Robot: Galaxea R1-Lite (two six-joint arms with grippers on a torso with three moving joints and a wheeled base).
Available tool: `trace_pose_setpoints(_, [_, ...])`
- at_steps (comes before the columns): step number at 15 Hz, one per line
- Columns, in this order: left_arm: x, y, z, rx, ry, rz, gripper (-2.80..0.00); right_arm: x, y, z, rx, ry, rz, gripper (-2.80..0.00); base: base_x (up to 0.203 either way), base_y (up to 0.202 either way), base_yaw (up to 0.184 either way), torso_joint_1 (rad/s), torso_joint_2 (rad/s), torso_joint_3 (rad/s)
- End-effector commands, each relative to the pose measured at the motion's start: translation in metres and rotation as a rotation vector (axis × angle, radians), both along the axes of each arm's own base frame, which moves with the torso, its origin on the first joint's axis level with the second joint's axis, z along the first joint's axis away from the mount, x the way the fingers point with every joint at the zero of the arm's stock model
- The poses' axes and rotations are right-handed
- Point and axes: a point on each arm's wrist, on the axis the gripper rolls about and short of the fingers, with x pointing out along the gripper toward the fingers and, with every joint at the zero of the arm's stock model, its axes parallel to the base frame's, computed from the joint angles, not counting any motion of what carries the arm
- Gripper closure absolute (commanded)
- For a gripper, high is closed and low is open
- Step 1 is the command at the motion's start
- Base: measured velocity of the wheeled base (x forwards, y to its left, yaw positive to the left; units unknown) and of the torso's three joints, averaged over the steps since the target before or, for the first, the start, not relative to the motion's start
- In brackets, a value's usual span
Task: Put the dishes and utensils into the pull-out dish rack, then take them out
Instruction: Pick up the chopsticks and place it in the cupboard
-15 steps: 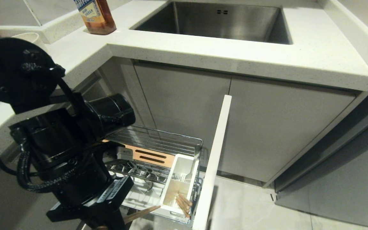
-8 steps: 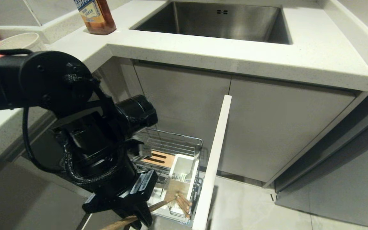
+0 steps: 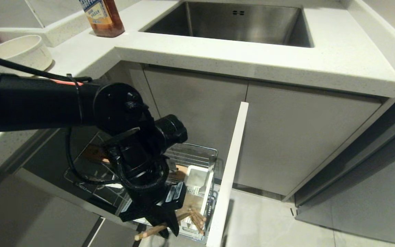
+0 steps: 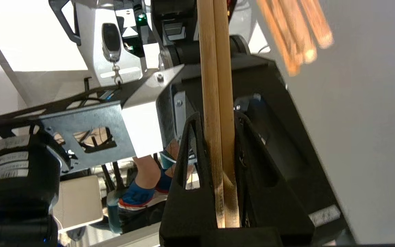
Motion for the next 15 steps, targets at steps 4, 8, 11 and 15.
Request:
trace_pose_setpoints(4, [0.025,-0.009,-0.030,0.038,0.049,0.029,0.00,0.000,0.000,0.000,0.000,0.000,0.000,0.00,0.000,0.000,0.000,0.000,0.00,0.000])
trace_pose_setpoints(8, [0.041,-0.013,-0.046,0.052,0.067,0.045,0.00,0.000,0.000,0.000,0.000,0.000,0.000,0.00,0.000,0.000,0.000,0.000,0.00,0.000])
trace_pose_setpoints(11, [0.051,-0.017,-0.055,0.057,0.074,0.051,0.00,0.000,0.000,0.000,0.000,0.000,0.000,0.00,0.000,0.000,0.000,0.000,0.00,0.000])
trace_pose_setpoints(15, [0.051,-0.017,-0.055,0.057,0.073,0.049,-2.80,0.000,0.000,0.000,0.000,0.000,0.000,0.00,0.000,0.000,0.000,0.000,0.00,0.000])
